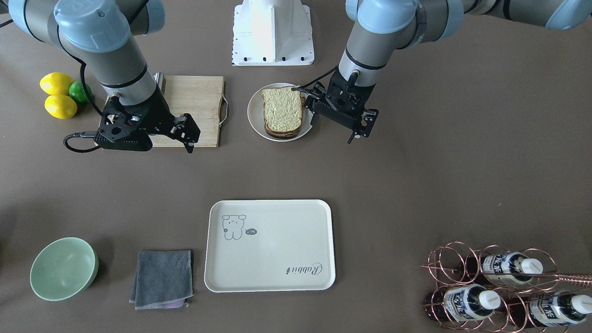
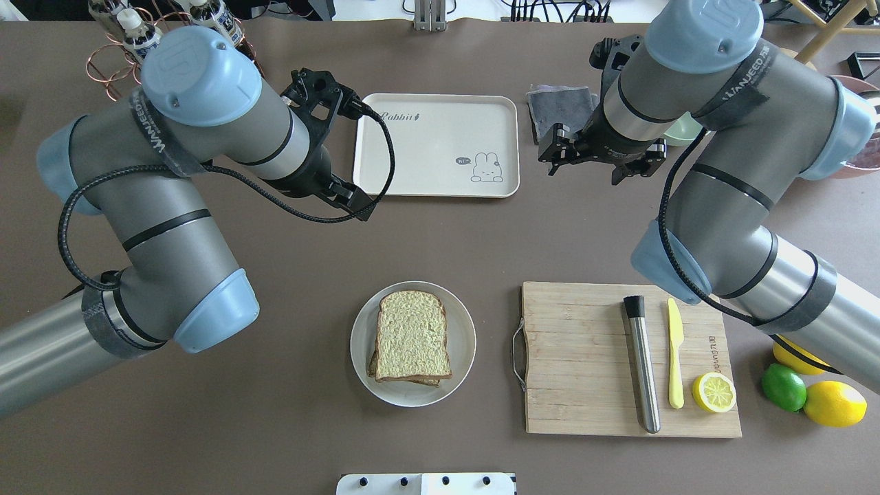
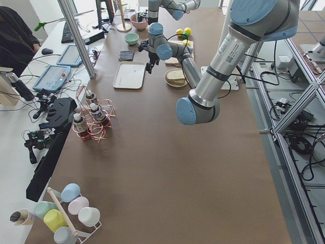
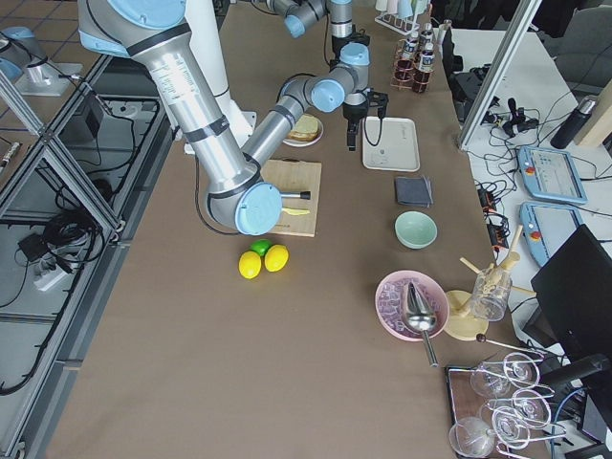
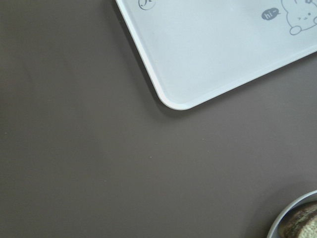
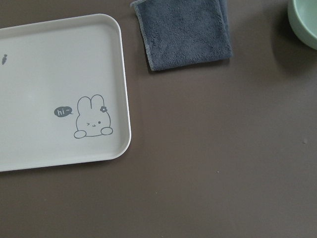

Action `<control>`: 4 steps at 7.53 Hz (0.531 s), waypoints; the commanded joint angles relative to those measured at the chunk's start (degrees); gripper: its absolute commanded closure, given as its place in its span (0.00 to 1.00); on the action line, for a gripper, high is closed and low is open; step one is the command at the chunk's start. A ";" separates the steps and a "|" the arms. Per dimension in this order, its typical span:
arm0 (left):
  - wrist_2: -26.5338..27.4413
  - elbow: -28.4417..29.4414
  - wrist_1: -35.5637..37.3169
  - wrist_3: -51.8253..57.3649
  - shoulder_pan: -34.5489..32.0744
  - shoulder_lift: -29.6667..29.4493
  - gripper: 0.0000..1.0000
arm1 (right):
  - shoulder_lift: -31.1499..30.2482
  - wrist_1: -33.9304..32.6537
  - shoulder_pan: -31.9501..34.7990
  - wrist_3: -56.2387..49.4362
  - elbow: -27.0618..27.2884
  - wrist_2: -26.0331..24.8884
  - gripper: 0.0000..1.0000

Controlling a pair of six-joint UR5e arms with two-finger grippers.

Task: Make sandwich and place on tray
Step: 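Lower the left gripper to the plate rim while the right arm returns to rest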

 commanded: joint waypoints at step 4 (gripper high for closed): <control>15.84 4.59 -9.56 -13.46 7.21 5.02 0.02 | -10.70 0.26 10.72 -13.89 3.75 4.62 0.00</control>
